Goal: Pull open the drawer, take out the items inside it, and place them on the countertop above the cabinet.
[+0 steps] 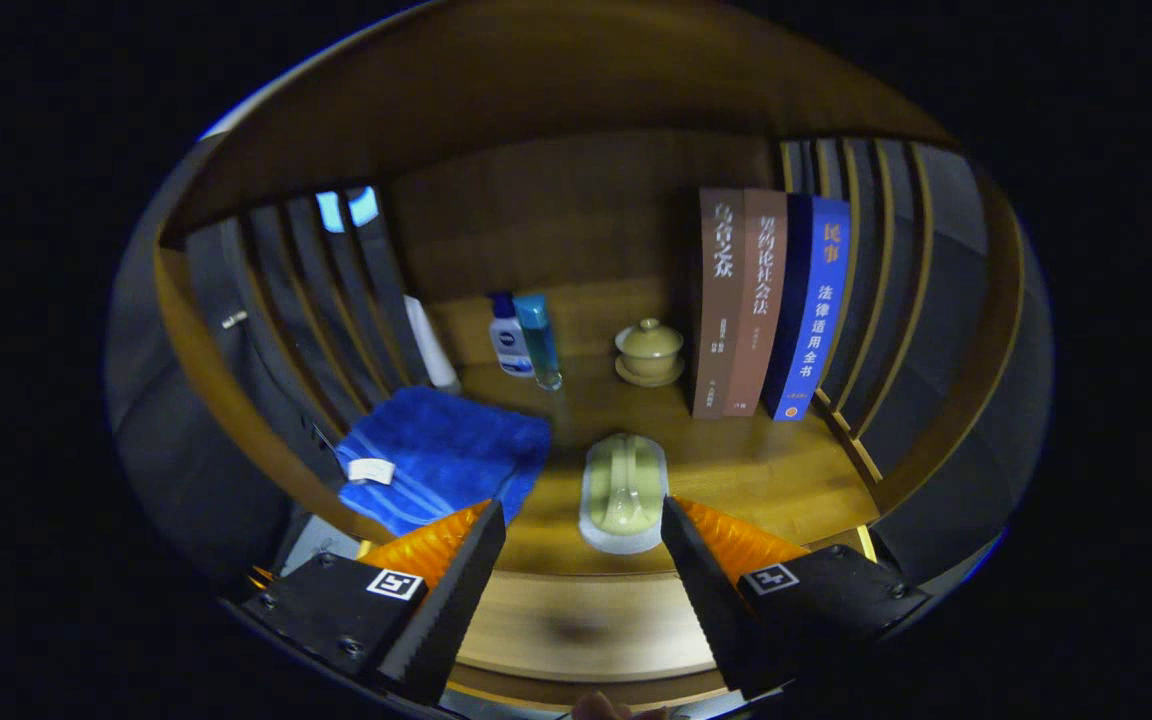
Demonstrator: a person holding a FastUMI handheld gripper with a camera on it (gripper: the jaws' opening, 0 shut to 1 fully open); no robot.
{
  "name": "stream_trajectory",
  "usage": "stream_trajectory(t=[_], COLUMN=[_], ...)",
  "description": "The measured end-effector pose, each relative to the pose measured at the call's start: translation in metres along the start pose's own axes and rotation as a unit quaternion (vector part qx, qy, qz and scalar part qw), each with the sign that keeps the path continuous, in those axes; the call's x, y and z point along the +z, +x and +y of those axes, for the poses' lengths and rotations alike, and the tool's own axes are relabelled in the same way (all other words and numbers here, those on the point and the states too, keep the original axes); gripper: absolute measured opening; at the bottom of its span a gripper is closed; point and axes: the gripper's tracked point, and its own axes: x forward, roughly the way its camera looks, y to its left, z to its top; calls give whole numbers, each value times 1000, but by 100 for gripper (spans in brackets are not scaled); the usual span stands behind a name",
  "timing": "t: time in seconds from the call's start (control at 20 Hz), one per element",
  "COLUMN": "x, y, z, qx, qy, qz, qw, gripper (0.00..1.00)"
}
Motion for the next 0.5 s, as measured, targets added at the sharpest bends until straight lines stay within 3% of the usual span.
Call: stream_trajectory(t=[0.3, 0.5], x=[5, -9], y=[-92, -139], z=[32, 34], qx=[62, 65], qy=[4, -7], qz=[-140, -264], qw=[988, 962], gripper=[99, 99])
